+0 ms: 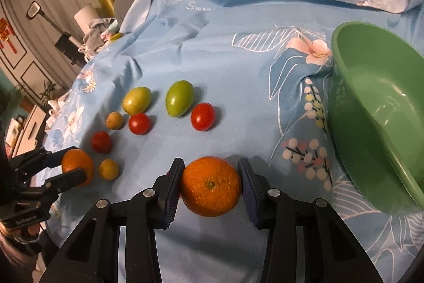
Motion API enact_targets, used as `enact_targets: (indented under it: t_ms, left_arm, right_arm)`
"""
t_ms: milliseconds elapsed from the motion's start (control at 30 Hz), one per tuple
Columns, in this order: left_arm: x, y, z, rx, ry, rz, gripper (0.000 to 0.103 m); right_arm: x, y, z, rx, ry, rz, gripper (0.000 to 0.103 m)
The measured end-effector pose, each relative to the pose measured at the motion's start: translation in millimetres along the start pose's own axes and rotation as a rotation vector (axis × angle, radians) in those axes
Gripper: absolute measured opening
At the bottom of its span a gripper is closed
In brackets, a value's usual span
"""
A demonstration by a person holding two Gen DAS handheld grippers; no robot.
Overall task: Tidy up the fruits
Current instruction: 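Grasp the large orange with the left gripper while the right gripper grasps the other orange, then carry both oranges over the green bowl and open both grippers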
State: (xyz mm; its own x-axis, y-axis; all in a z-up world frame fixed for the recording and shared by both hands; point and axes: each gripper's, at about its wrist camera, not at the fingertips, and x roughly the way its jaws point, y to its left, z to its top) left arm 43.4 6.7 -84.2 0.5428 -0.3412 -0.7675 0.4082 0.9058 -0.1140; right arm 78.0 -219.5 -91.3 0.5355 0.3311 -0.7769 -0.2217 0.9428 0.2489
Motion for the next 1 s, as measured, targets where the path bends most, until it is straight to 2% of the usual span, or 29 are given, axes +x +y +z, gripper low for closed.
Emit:
enact_targets:
  t_ms: [333, 433, 533, 767, 933, 1000]
  left_arm:
    - [-18.2, -29.1, 24.4, 0.050, -0.053, -0.067, 0.044]
    - [-20.4, -43.6, 34.0, 0.089, -0.074, -0.054, 0.044]
    - [-20.7, -55.0, 44.0, 0.102, -0.084, -0.079, 0.044]
    - [-17.1, -95.6, 73.0, 0.168, -0.110, -0.131, 0.044]
    - [-12.8, -126.2, 92.9, 0.222, -0.131, -0.165, 0.044]
    - [-7.7, -138.8, 100.8, 0.254, -0.134, -0.158, 0.044]
  right_arm:
    - [-33.8, 6.6, 3.2, -0.015, -0.079, 0.004, 0.044]
    - [-47.7, 3.8, 2.5, -0.011, -0.112, 0.002, 0.044]
    - [-62.2, -2.6, 3.2, -0.001, -0.147, -0.007, 0.044]
    - [-98.2, -30.7, 2.9, 0.045, -0.238, -0.041, 0.044]
    - [-109.3, -55.4, -1.2, 0.089, -0.266, -0.069, 0.044]
    - [-113.8, -65.3, -2.3, 0.101, -0.278, -0.089, 0.044]
